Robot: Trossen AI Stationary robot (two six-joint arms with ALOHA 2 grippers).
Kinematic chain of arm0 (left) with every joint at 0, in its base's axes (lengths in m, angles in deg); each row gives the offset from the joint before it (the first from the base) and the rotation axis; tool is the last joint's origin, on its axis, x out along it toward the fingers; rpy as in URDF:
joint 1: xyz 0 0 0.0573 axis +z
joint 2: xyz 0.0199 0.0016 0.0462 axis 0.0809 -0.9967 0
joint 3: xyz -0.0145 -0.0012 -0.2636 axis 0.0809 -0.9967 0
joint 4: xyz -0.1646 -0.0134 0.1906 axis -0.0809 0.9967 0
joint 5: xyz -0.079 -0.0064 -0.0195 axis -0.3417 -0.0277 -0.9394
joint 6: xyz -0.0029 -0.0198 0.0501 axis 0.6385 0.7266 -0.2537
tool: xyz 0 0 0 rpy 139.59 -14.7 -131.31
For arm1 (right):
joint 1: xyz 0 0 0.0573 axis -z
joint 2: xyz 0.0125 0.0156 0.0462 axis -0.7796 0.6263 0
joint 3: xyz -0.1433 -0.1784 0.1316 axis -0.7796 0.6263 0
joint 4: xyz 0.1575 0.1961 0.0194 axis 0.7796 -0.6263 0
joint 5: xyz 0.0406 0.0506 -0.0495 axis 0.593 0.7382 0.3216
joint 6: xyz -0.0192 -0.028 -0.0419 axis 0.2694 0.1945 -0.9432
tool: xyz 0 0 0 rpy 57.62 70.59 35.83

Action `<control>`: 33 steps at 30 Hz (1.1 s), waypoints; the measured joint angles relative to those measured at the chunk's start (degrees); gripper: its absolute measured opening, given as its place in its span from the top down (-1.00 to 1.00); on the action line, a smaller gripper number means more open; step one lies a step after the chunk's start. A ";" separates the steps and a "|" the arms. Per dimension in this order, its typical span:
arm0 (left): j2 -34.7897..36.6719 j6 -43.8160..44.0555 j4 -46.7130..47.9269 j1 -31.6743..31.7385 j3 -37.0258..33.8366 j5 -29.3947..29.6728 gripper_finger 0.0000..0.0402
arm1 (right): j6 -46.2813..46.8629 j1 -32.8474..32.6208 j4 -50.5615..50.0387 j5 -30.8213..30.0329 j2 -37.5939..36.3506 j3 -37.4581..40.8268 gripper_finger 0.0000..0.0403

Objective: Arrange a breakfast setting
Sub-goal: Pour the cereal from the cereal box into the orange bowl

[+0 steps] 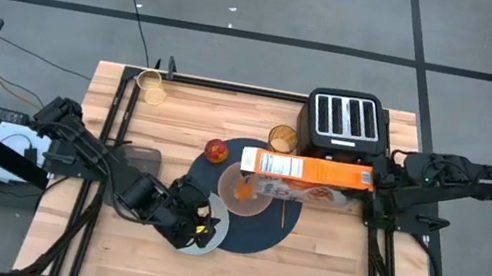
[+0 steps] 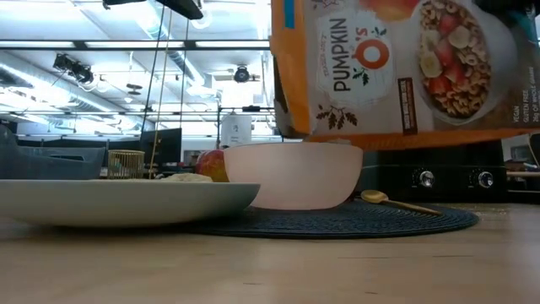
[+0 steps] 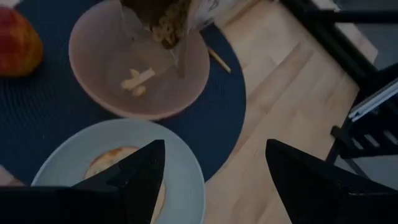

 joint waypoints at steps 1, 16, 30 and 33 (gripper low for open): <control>-0.12 0.27 0.11 -0.02 0.00 -0.16 -0.39 | 0.00 0.00 0.04 0.01 0.44 0.00 -0.45; -0.21 0.41 0.76 0.00 0.00 -0.19 -0.19 | 1.18 -0.01 -2.14 1.49 4.02 -3.86 -0.45; -0.21 0.68 2.03 0.24 0.00 -0.02 -0.18 | -2.58 0.00 -4.54 1.45 10.64 -9.29 -0.45; -0.21 0.77 2.02 0.26 0.00 0.01 -0.18 | -2.53 0.00 -4.70 1.61 11.50 -9.95 -0.45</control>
